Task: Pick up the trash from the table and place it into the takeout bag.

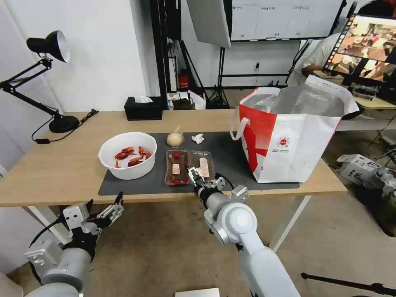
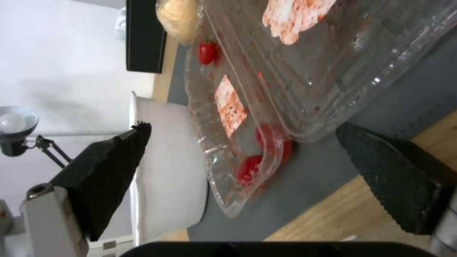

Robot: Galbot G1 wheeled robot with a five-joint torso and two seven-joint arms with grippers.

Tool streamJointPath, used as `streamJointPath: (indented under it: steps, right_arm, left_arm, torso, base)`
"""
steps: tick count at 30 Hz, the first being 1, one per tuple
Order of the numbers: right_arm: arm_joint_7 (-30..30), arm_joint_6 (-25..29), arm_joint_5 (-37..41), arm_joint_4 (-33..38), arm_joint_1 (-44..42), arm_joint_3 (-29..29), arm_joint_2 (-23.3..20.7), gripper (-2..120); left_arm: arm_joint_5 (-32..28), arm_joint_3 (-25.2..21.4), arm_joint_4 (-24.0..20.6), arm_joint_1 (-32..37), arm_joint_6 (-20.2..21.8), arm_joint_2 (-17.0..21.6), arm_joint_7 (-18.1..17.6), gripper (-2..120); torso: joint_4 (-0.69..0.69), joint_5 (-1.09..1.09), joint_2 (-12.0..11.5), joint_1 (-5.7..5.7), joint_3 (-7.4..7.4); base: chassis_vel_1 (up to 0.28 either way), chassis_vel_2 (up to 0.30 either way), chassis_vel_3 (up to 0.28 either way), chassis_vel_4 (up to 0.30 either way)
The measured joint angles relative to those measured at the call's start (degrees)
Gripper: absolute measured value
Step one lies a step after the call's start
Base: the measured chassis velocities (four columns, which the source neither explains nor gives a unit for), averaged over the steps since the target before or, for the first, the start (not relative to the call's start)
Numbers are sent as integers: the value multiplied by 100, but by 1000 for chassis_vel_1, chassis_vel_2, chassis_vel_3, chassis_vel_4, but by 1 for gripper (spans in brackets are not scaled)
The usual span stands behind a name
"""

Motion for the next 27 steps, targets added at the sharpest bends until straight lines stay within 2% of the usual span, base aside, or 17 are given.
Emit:
streamJointPath:
  steps: [13,27]
  right_arm:
    - [-304,194,-537,123,-82,13,-97,100]
    - [-1340,37,-2019,338,52,-167,-560,100]
  left_arm:
    - [-2,-7,-22,9,-25,4,-1,100]
    - [-2,-13,-54,61,-113,-15,-1,100]
  torso:
    - [0,0,-1,1,2]
    - [0,0,-1,1,1]
  base:
    - [0,0,0,0]
    - [0,0,0,0]
